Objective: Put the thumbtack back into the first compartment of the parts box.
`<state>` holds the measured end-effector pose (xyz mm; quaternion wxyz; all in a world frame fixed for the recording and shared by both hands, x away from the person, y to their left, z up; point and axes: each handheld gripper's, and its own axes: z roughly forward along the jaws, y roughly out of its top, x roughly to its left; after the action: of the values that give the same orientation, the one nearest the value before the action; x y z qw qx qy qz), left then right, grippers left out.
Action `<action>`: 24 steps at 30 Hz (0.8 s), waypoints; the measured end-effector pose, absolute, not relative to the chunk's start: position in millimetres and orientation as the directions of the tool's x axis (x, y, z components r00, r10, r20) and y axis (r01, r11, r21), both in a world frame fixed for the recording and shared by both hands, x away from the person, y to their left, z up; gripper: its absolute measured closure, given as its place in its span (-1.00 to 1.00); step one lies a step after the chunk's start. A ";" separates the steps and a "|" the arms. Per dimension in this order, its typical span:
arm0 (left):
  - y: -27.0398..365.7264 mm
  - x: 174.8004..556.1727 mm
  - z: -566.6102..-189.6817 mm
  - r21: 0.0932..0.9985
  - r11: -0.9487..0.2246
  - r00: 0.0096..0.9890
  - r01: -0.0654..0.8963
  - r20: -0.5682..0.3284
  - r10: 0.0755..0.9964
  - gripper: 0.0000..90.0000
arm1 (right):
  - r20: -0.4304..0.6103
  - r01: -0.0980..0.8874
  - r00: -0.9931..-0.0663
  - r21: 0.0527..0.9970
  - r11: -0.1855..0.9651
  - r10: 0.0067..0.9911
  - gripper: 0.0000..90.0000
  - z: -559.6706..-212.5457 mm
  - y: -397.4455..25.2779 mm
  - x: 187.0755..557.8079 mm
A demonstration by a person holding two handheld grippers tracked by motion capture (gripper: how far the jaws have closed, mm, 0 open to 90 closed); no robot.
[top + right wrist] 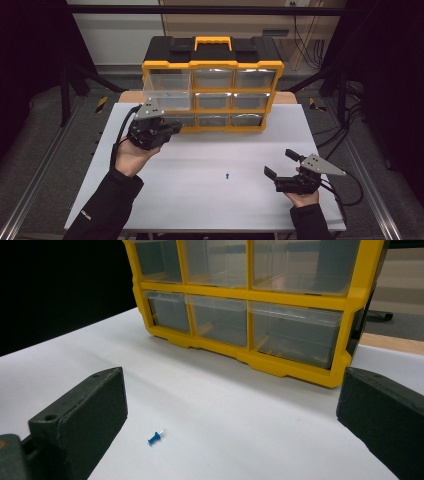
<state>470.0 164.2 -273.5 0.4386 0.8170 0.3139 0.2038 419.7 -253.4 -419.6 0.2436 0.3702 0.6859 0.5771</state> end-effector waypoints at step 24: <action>172.7 471.3 -233.4 0.855 -0.419 0.695 0.305 0.101 0.712 0.89 | 0.098 0.226 -0.605 0.973 0.053 0.790 -0.99 -418.9 -253.6 419.0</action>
<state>471.3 172.7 -233.4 0.4379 0.8097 0.3140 0.2325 419.0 -253.6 -418.9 0.2436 0.3718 0.6835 0.5790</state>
